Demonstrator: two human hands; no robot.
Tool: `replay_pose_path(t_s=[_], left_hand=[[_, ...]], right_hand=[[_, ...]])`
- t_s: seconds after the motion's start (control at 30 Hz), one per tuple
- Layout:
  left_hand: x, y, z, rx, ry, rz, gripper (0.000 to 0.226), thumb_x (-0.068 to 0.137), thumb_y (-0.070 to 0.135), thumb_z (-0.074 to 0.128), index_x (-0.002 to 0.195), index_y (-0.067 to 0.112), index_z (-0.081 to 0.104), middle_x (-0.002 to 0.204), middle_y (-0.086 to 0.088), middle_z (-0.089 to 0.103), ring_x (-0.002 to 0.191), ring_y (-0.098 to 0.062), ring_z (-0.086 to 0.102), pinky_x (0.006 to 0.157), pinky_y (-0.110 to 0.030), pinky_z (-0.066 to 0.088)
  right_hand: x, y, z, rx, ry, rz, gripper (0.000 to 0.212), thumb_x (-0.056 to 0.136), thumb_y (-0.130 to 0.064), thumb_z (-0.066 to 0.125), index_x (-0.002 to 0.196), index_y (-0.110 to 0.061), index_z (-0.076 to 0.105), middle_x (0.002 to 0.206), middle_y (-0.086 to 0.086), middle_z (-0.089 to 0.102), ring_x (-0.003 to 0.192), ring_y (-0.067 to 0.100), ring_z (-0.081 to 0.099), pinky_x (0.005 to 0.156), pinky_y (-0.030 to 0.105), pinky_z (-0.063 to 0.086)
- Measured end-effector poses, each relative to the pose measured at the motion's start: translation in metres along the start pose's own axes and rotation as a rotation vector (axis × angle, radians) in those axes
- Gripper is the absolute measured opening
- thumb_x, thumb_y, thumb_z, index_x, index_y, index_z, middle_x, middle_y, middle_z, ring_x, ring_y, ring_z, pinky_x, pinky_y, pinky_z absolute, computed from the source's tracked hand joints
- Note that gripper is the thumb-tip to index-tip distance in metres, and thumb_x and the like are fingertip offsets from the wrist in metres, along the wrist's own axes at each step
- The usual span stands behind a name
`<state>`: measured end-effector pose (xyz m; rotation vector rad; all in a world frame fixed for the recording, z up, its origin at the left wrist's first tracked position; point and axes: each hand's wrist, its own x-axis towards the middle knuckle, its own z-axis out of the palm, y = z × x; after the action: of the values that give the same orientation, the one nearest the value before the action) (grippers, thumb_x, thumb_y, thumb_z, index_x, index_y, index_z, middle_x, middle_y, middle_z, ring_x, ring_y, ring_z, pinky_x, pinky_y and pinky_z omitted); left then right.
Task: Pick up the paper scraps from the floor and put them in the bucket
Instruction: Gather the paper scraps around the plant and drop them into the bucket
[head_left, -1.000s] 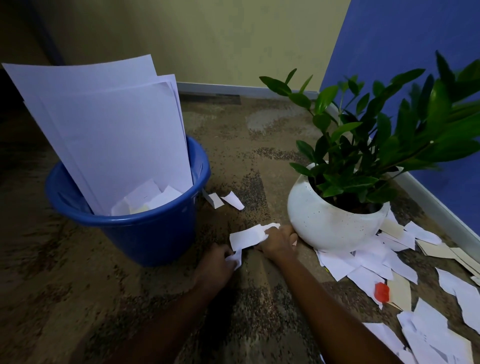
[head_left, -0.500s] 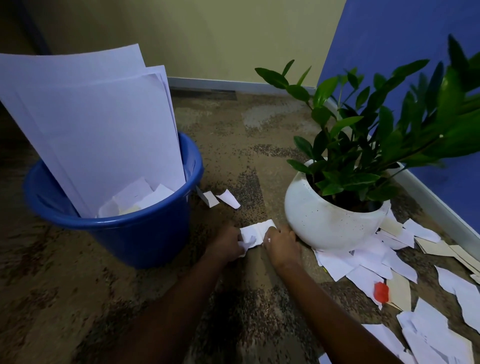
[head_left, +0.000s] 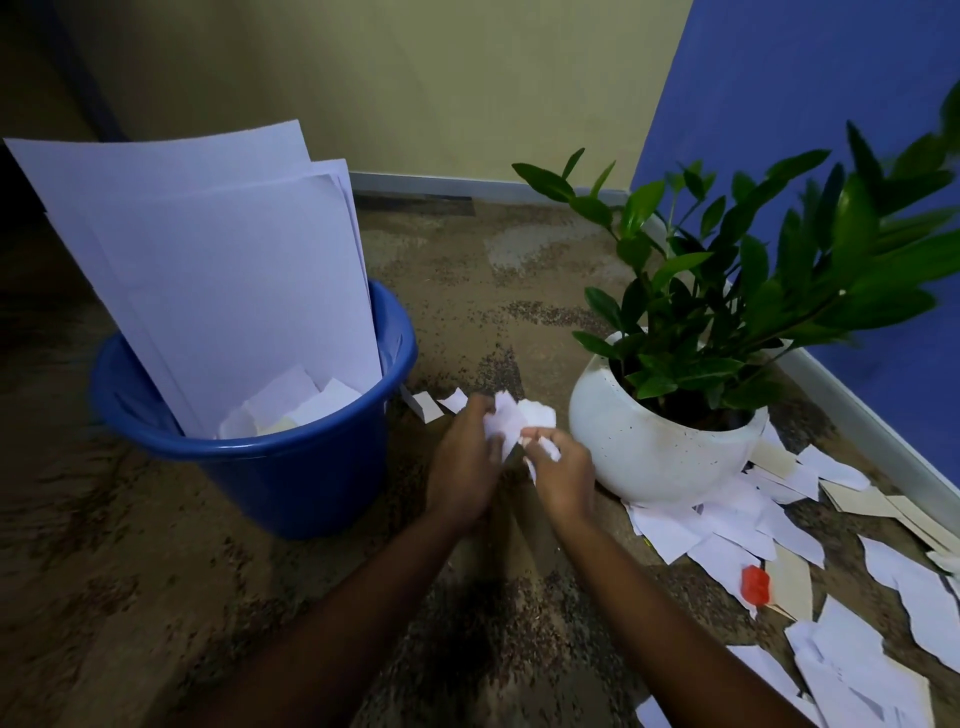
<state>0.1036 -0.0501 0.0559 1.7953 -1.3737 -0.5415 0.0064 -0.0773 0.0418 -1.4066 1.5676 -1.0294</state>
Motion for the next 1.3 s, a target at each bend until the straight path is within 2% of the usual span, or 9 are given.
replay_pose_path(t_s=[0.2, 0.33, 0.53, 0.7, 0.8, 0.87, 0.97, 1.13, 1.3], left_hand=[[-0.009, 0.063, -0.031, -0.080, 0.257, 0.177, 0.035, 0.098, 0.017, 0.042, 0.133, 0.019, 0.046, 0.129, -0.005, 0.053, 0.108, -0.017, 0.059, 0.073, -0.018, 0.040], [-0.004, 0.077, -0.073, -0.111, 0.380, 0.141, 0.038, 0.098, 0.019, 0.044, 0.136, 0.021, 0.045, 0.135, -0.003, 0.052, 0.117, -0.014, 0.055, 0.080, -0.011, 0.035], [0.006, 0.061, -0.141, -0.028, 0.585, 0.017, 0.038, 0.099, 0.018, 0.043, 0.137, 0.016, 0.042, 0.137, -0.008, 0.051, 0.118, -0.023, 0.057, 0.087, -0.018, 0.040], [0.006, 0.037, -0.176, -0.121, 0.495, -0.288, 0.046, 0.098, 0.009, 0.039, 0.142, 0.009, 0.026, 0.142, -0.020, 0.037, 0.122, -0.036, 0.049, 0.101, -0.039, 0.045], [0.004, 0.036, -0.176, -0.065, 0.398, -0.424, 0.058, 0.099, 0.016, 0.035, 0.149, 0.008, 0.008, 0.152, -0.023, 0.018, 0.140, -0.038, 0.025, 0.117, -0.049, 0.023], [0.001, 0.039, -0.169, 0.023, 0.401, -0.358, 0.059, 0.098, 0.012, 0.035, 0.150, 0.006, 0.007, 0.155, -0.023, 0.013, 0.145, -0.037, 0.012, 0.120, -0.050, 0.013], [-0.003, 0.042, -0.154, 0.061, 0.440, -0.134, 0.055, 0.096, 0.005, 0.038, 0.148, 0.007, 0.019, 0.155, -0.018, 0.019, 0.146, -0.031, 0.016, 0.120, -0.045, 0.020], [-0.009, 0.046, -0.114, 0.128, 0.307, 0.274, 0.056, 0.095, 0.007, 0.044, 0.148, 0.009, 0.025, 0.158, -0.008, 0.021, 0.150, -0.019, 0.006, 0.123, -0.032, 0.007], [-0.012, 0.027, -0.060, 0.414, 0.017, 0.525, 0.064, 0.092, 0.004, 0.040, 0.149, 0.000, 0.011, 0.159, -0.018, 0.012, 0.149, -0.028, 0.004, 0.119, -0.029, -0.004]], right_hand=[[-0.006, -0.068, 0.010, 0.170, 0.065, -0.126, 0.022, 0.092, -0.012, 0.055, 0.108, -0.004, 0.068, 0.107, 0.013, 0.071, 0.091, 0.014, 0.059, 0.063, 0.011, 0.040], [-0.016, -0.117, 0.021, 0.306, -0.005, -0.155, 0.017, 0.090, -0.007, 0.058, 0.103, -0.004, 0.068, 0.108, 0.017, 0.071, 0.095, 0.018, 0.062, 0.088, 0.033, 0.052], [-0.038, -0.165, 0.064, 0.381, -0.121, -0.176, 0.018, 0.088, -0.007, 0.058, 0.101, -0.005, 0.071, 0.098, 0.010, 0.070, 0.086, 0.020, 0.063, 0.073, 0.023, 0.053], [-0.042, -0.182, 0.108, 0.491, -0.401, 0.134, 0.015, 0.092, -0.018, 0.055, 0.105, -0.012, 0.062, 0.093, 0.008, 0.058, 0.079, 0.020, 0.055, 0.077, 0.033, 0.048], [-0.038, -0.181, 0.119, 0.411, -0.476, 0.165, 0.039, 0.096, -0.033, 0.045, 0.126, -0.008, 0.051, 0.123, 0.011, 0.060, 0.111, 0.030, 0.058, 0.101, 0.045, 0.047], [-0.036, -0.178, 0.117, 0.419, -0.447, 0.144, 0.040, 0.097, -0.034, 0.041, 0.127, -0.008, 0.050, 0.128, 0.011, 0.058, 0.119, 0.030, 0.054, 0.105, 0.047, 0.044], [-0.032, -0.174, 0.102, 0.430, -0.337, 0.007, 0.020, 0.097, -0.025, 0.043, 0.103, -0.018, 0.061, 0.108, 0.007, 0.063, 0.106, 0.022, 0.057, 0.100, 0.042, 0.046], [-0.015, -0.150, 0.063, 0.459, -0.049, -0.243, 0.021, 0.096, -0.014, 0.045, 0.098, -0.008, 0.066, 0.088, 0.002, 0.066, 0.081, 0.014, 0.063, 0.074, 0.021, 0.053], [0.009, -0.092, 0.038, 0.406, 0.029, -0.108, 0.028, 0.096, -0.012, 0.041, 0.081, -0.019, 0.064, 0.084, -0.001, 0.067, 0.081, 0.012, 0.062, 0.061, 0.005, 0.049]])
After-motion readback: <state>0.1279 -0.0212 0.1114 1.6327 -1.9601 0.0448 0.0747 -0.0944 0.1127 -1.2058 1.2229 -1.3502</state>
